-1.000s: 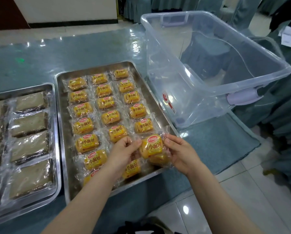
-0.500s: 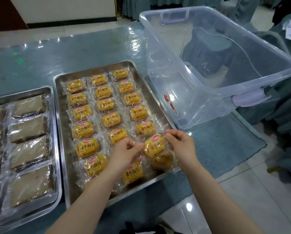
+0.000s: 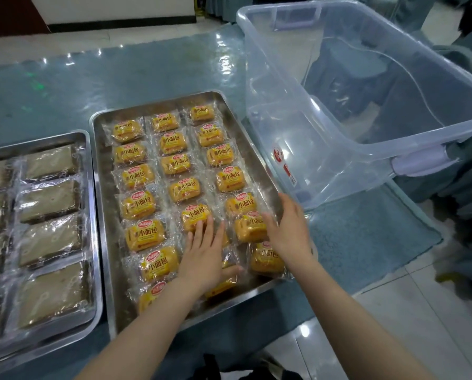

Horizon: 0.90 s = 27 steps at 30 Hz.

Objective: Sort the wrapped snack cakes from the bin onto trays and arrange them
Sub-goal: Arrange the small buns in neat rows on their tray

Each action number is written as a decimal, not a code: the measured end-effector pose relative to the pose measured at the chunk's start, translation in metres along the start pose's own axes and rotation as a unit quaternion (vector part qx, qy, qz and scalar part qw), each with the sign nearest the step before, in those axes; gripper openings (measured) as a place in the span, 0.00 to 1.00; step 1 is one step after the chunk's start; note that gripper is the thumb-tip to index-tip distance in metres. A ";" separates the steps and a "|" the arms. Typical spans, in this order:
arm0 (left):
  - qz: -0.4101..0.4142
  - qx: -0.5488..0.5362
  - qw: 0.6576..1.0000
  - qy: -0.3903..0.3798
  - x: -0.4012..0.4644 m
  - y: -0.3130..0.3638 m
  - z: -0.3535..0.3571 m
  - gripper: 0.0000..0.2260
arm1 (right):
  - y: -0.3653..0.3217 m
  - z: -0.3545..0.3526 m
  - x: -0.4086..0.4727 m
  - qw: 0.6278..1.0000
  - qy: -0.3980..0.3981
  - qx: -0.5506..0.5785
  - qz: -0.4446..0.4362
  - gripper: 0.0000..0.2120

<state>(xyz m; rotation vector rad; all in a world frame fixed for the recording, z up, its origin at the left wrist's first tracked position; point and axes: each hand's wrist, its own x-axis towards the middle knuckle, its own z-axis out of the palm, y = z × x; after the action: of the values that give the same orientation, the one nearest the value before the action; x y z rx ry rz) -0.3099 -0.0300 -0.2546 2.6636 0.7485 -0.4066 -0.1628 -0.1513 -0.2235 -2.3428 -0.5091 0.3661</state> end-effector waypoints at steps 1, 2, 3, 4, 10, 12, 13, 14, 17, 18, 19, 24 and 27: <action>0.001 0.001 1.000 -0.001 0.000 0.000 0.000 0.49 | 0.000 0.001 -0.003 0.998 -0.001 -0.051 -0.042 0.31; 0.002 0.000 1.000 -0.003 0.000 0.000 0.000 0.49 | 0.000 0.002 -0.007 0.992 -0.015 -0.094 -0.085 0.31; 0.001 -0.003 1.000 -0.005 0.001 0.001 -0.001 0.48 | 0.001 0.004 -0.010 0.983 -0.041 -0.132 -0.123 0.31; 0.001 -0.004 1.000 -0.007 0.001 0.001 -0.001 0.48 | 0.004 0.008 -0.012 0.970 -0.073 -0.170 -0.157 0.30; 0.002 0.005 1.000 -0.015 -0.001 0.004 -0.005 0.49 | 0.020 0.014 -0.014 0.928 -0.204 -0.256 -0.176 0.30; 0.001 0.007 1.000 -0.019 -0.001 0.004 -0.006 0.49 | 0.018 0.008 -0.017 0.944 -0.169 -0.224 -0.176 0.32; 0.000 0.008 1.000 -0.019 0.000 0.004 -0.005 0.49 | 0.018 0.004 -0.020 0.954 -0.138 -0.201 -0.175 0.32; 0.000 0.009 1.000 -0.020 0.000 0.005 -0.005 0.49 | 0.018 -0.001 -0.023 0.962 -0.108 -0.183 -0.173 0.32; 0.002 0.012 1.000 -0.017 -0.001 0.005 -0.004 0.48 | 0.022 -0.017 -0.033 0.970 -0.105 -0.164 -0.148 0.29; 0.003 0.012 1.000 -0.015 -0.001 0.005 -0.004 0.48 | 0.024 -0.022 -0.035 0.968 -0.130 -0.167 -0.133 0.29; 0.005 0.011 1.000 -0.014 -0.001 0.005 -0.005 0.48 | 0.025 -0.026 -0.037 0.966 -0.155 -0.171 -0.117 0.30; 0.033 -0.015 0.999 0.001 -0.005 0.004 -0.013 0.50 | 0.027 -0.039 -0.036 0.965 -0.206 -0.142 -0.079 0.25; 0.065 -0.013 0.997 0.034 -0.010 0.007 -0.016 0.48 | 0.026 -0.048 -0.034 0.963 -0.231 -0.099 -0.092 0.21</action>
<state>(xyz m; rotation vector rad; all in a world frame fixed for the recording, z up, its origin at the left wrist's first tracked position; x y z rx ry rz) -0.3113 -0.0339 -0.2353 2.6939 0.5913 -0.2705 -0.1671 -0.2126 -0.2030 -2.3724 -1.0195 0.8139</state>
